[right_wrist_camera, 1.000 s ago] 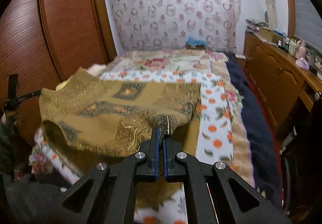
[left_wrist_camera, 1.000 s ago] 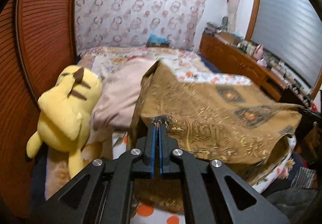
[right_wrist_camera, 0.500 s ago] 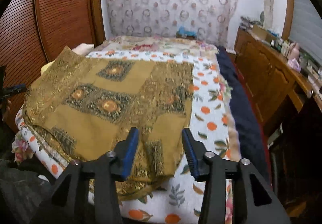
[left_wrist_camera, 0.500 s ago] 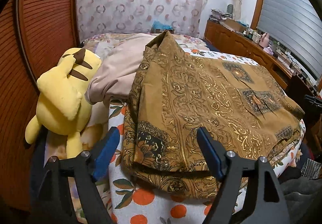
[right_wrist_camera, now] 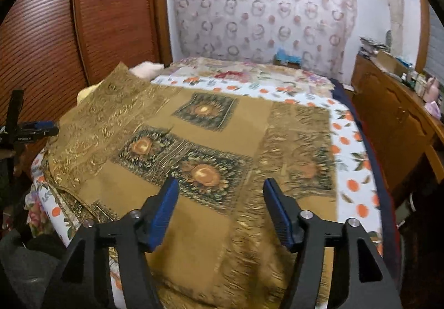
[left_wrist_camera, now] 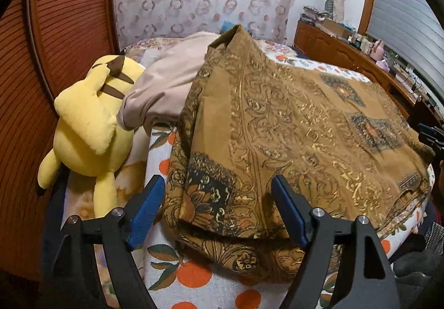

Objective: Fold small clothes

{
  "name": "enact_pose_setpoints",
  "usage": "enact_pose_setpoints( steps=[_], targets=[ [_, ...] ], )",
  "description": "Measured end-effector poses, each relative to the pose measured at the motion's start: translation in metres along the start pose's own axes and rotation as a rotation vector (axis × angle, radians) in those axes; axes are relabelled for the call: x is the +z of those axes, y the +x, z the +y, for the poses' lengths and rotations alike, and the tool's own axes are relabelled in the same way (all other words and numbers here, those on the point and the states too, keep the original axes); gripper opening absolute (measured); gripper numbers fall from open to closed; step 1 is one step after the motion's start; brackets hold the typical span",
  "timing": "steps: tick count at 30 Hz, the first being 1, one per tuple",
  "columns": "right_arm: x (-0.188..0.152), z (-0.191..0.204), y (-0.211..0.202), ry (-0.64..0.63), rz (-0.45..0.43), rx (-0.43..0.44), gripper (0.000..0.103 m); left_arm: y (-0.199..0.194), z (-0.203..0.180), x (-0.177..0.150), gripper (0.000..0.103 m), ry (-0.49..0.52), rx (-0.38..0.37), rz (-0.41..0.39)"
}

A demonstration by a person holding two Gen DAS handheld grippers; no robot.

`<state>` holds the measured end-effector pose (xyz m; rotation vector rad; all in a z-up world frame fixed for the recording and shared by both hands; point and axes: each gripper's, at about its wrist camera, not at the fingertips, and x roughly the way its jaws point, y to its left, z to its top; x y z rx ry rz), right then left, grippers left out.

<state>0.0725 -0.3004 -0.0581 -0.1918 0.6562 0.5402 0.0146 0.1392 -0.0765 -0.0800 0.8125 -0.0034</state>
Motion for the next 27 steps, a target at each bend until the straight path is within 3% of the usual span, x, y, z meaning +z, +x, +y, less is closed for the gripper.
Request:
enact_pose_setpoints(
  steps=[9, 20, 27],
  targets=[
    [-0.001, 0.020, 0.052, -0.010, 0.075, 0.016, 0.067, 0.011, -0.006, -0.008, 0.079, 0.026, 0.034, 0.026],
    [-0.009, 0.026, 0.070, 0.002, 0.106, 0.017, 0.071, 0.020, -0.003, -0.013, 0.080, 0.015, 0.031, 0.047],
    [-0.011, 0.035, 0.076, -0.020, 0.116, -0.035, 0.074, 0.020, -0.004, -0.015, 0.083, 0.019, 0.038, 0.036]
  ],
)
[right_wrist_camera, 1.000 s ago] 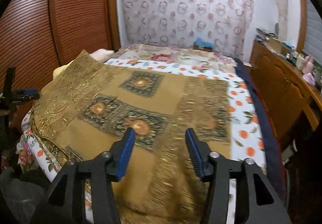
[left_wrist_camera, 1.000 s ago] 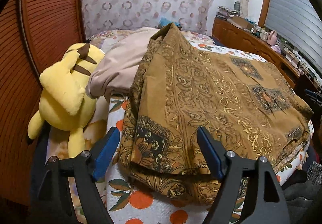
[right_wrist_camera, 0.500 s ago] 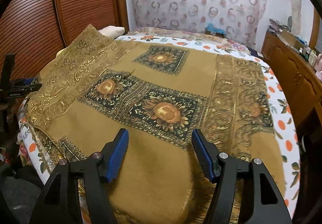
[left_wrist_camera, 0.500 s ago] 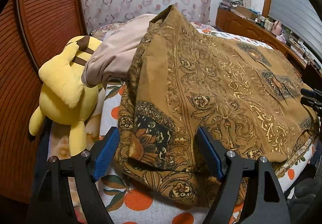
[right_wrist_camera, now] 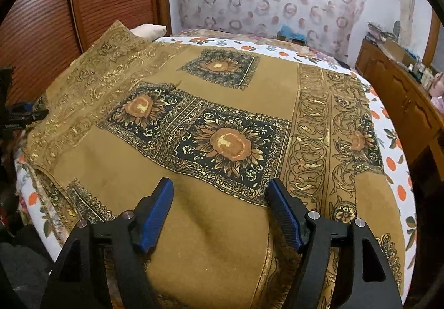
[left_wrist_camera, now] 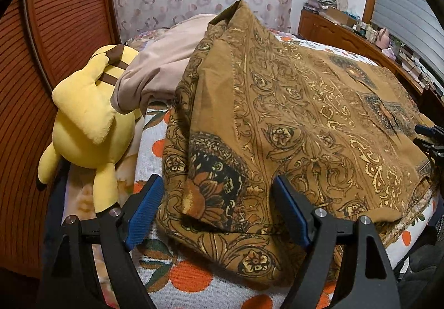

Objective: Fold small clothes

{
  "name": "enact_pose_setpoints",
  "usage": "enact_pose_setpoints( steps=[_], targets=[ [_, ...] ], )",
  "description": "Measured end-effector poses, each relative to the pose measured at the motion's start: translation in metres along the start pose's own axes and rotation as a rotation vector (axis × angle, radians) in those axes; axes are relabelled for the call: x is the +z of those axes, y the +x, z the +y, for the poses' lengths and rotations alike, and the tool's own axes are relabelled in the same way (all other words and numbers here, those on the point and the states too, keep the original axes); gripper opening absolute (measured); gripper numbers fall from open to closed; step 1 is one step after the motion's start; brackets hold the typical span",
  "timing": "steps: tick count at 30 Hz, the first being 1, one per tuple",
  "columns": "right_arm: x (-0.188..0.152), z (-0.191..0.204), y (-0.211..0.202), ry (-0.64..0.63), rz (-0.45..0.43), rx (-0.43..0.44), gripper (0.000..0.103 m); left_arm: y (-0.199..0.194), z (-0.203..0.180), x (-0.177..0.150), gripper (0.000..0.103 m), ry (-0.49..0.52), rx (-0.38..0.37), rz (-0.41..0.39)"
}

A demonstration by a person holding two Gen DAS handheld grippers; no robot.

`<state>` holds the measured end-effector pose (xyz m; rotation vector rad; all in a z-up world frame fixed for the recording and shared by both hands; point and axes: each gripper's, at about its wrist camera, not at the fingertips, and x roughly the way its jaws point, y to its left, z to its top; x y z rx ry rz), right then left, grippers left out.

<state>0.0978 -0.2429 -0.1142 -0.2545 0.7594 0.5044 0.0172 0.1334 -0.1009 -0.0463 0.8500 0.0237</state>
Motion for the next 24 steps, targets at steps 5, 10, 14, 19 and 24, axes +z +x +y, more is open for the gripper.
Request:
enact_pose_setpoints(
  steps=[5, 10, 14, 19, 24],
  targets=[
    [-0.002, 0.000, -0.002, 0.024, -0.015, -0.013, 0.078, 0.000, 0.000, -0.001, 0.083, -0.001, -0.004, -0.009],
    [-0.012, 0.001, -0.010, 0.042, -0.042, -0.027, 0.079, -0.004, 0.007, 0.001, 0.081, -0.040, -0.054, -0.011],
    [-0.016, 0.001, -0.013, 0.047, -0.044, -0.033, 0.079, -0.006, 0.011, 0.002, 0.056, -0.061, -0.066, -0.021],
    [-0.020, 0.001, -0.017, 0.048, -0.045, -0.033, 0.079, -0.007, 0.014, 0.003, 0.013, -0.081, -0.124, -0.027],
    [-0.018, -0.004, -0.019, 0.042, -0.036, -0.031, 0.079, -0.025, 0.002, 0.012, 0.009, -0.069, -0.147, -0.093]
  ],
)
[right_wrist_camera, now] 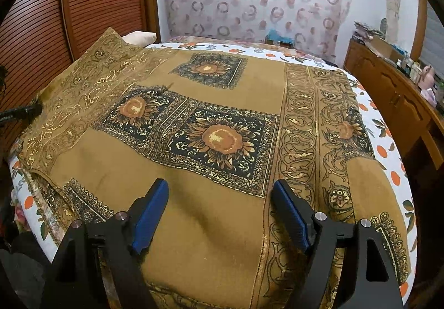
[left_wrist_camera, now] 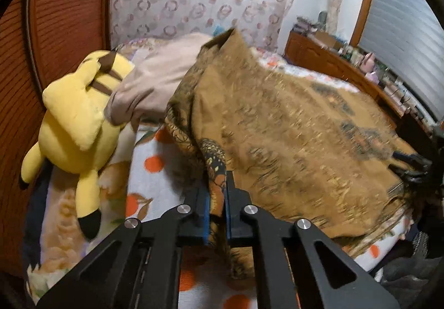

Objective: Fold small clothes

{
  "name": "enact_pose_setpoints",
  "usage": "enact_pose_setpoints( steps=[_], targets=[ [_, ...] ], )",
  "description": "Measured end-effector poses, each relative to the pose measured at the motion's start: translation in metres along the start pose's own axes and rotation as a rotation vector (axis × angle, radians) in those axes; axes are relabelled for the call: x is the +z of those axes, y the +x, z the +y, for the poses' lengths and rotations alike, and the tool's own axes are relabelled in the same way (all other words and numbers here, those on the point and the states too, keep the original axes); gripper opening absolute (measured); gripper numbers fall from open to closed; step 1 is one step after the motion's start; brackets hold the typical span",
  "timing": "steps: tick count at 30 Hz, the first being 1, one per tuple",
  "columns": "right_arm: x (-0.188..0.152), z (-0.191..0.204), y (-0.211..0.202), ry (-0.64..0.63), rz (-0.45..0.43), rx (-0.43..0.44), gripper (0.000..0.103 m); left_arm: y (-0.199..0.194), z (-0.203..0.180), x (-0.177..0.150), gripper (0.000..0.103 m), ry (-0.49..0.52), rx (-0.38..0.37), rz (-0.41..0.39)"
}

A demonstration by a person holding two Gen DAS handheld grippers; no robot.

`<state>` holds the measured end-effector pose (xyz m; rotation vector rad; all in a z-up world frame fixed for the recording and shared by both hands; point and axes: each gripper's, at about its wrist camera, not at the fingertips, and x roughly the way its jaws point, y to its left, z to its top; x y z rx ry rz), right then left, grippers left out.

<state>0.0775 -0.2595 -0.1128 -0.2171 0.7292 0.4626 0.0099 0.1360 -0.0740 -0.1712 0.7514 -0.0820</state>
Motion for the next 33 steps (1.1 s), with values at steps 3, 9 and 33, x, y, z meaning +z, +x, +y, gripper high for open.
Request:
enact_pose_setpoints(
  steps=[3, 9, 33],
  targets=[
    [0.001, -0.005, -0.004, 0.013, 0.011, 0.001, 0.079, -0.013, -0.014, 0.012, 0.008, 0.009, -0.038, -0.055],
    [-0.004, -0.029, -0.022, 0.038, -0.002, -0.013, 0.079, -0.028, -0.062, 0.050, 0.008, 0.059, -0.153, -0.141],
    [-0.024, -0.094, -0.087, 0.154, -0.088, -0.091, 0.079, -0.011, -0.271, 0.143, 0.008, 0.336, -0.530, -0.178]
  ],
)
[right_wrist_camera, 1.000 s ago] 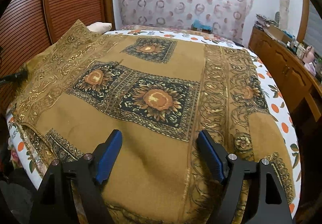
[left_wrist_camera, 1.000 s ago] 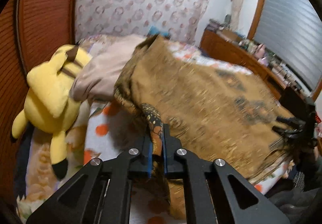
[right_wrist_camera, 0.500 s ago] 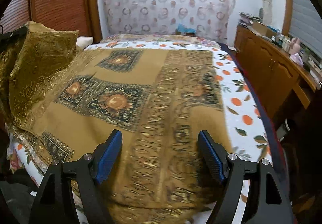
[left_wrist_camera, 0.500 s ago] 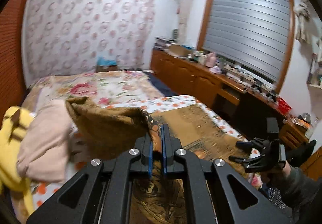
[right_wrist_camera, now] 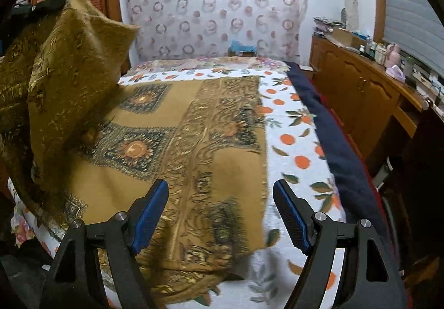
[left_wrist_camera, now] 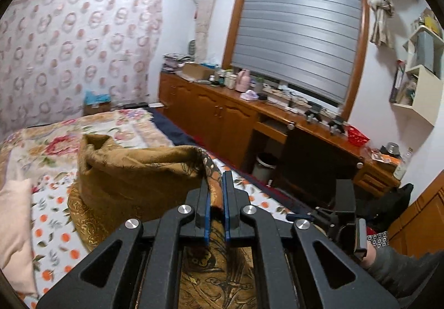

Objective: Fold small clothes

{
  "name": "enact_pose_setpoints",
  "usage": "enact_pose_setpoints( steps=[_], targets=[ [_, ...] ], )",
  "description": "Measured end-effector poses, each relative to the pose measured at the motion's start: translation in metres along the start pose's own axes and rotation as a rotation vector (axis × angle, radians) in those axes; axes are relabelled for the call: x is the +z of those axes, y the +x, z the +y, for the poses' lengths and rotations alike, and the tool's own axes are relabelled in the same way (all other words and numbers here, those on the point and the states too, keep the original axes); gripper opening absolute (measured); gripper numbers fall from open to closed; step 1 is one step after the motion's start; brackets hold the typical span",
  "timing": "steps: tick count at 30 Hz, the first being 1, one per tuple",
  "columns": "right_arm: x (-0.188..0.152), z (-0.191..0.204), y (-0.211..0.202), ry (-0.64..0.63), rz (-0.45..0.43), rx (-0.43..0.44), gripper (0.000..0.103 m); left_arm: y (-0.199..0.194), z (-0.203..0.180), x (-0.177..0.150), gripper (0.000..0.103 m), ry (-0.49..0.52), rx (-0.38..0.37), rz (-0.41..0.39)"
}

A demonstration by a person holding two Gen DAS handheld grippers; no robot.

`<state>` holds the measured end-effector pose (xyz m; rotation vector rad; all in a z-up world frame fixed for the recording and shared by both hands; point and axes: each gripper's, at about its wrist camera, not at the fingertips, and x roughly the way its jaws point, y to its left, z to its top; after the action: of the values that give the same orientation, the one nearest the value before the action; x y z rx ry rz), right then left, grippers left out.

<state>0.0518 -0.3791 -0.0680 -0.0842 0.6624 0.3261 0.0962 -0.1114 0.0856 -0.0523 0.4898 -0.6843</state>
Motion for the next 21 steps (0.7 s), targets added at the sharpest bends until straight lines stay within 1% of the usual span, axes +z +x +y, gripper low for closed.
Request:
enact_pose_setpoints(
  steps=[2, 3, 5, 6, 7, 8, 9, 10, 12, 15, 18, 21],
  targets=[
    [0.000, -0.007, -0.005, 0.017, -0.011, -0.005, 0.079, 0.009, -0.006, -0.002, 0.008, -0.003, -0.010, 0.013],
    [0.000, -0.009, -0.007, 0.025, -0.015, -0.004, 0.079, 0.014, -0.008, -0.006, 0.010, 0.004, -0.006, 0.034],
    [-0.001, -0.014, -0.009, 0.042, -0.018, -0.003, 0.079, 0.023, -0.007, -0.015, 0.025, 0.030, 0.016, 0.079],
    [-0.002, -0.016, -0.009, 0.047, -0.017, -0.002, 0.079, 0.025, -0.006, -0.021, 0.040, 0.037, 0.031, 0.090],
    [-0.002, -0.017, -0.010, 0.049, -0.016, -0.003, 0.079, 0.025, -0.002, -0.027, 0.047, 0.035, 0.042, 0.096],
    [-0.002, -0.019, -0.009, 0.048, -0.014, -0.005, 0.079, 0.025, 0.000, -0.030, 0.049, 0.029, 0.045, 0.101],
    [-0.002, -0.020, -0.008, 0.046, -0.013, -0.007, 0.079, 0.024, 0.006, -0.035, 0.055, 0.016, 0.052, 0.111],
    [-0.002, -0.021, -0.007, 0.047, -0.012, -0.008, 0.079, 0.023, 0.010, -0.038, 0.064, 0.007, 0.065, 0.120],
    [0.000, -0.022, -0.006, 0.053, -0.016, -0.005, 0.079, 0.019, 0.020, -0.048, 0.071, -0.002, 0.110, 0.127],
    [0.004, -0.020, -0.003, 0.049, -0.021, 0.006, 0.079, 0.014, 0.031, -0.061, 0.075, -0.020, 0.164, 0.137],
    [0.011, -0.014, 0.002, 0.023, -0.022, 0.013, 0.079, 0.005, 0.049, -0.077, 0.075, -0.049, 0.213, 0.147],
    [0.019, -0.008, 0.009, -0.004, -0.028, 0.024, 0.079, 0.001, 0.058, -0.089, 0.075, -0.074, 0.258, 0.160]
  ],
)
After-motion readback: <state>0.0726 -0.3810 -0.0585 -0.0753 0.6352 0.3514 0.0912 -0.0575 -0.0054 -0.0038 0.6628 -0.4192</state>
